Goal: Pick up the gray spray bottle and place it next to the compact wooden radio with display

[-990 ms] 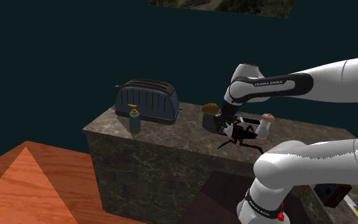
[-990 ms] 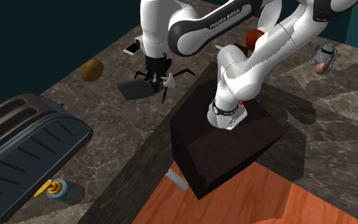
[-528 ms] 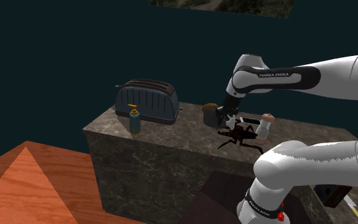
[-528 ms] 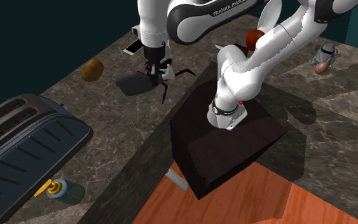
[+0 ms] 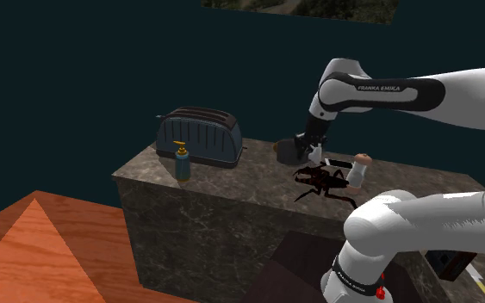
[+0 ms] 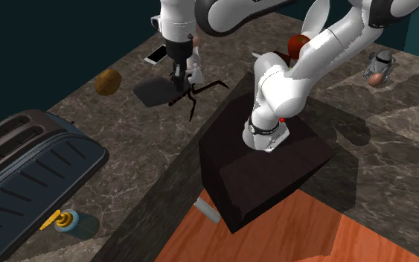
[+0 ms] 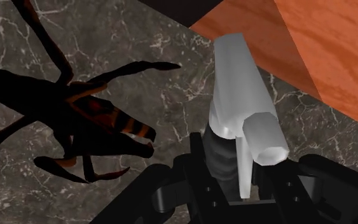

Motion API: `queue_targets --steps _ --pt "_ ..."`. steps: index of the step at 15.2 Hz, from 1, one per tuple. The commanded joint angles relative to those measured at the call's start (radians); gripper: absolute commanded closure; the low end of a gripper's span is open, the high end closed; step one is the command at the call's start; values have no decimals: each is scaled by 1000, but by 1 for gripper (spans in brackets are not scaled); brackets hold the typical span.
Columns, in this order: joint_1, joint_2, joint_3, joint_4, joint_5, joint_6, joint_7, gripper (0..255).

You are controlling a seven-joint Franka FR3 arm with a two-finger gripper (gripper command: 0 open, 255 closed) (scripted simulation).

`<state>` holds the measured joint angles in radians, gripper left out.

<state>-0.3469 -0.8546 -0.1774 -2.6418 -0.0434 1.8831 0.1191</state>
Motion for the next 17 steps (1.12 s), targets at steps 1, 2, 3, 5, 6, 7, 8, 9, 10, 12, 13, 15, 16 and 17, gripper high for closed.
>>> queue_targets --steps 1,2,3,5,6,7,8,9,10,12,13,15,16,17 --pt "1 1 1 27 1 -26 0 255" --pt "1 2 2 41 2 -39 1 255" --pt "2 2 3 55 3 -52 1 255" --pt "-7 -43 2 36 -3 -80 -3 255" --pt "-16 -88 -1 15 -9 -104 -8 255" --pt "-27 -135 -4 -5 -16 -130 -14 255" --pt "-37 -181 -7 -24 -22 -158 -20 255" --pt "-48 -227 -11 -41 -29 -188 -27 255" --pt "-59 -274 -15 -57 -36 -219 -34 255" --pt "-83 -367 -25 -85 -51 -286 -51 255" --pt "-95 -413 -30 -96 -59 -321 -60 255" --pt "-120 -503 -43 -114 -76 -395 -80 255" --pt "-133 -547 -51 -121 -85 -433 -91 255" --pt "-146 -590 -59 -125 -95 -473 -103 255"
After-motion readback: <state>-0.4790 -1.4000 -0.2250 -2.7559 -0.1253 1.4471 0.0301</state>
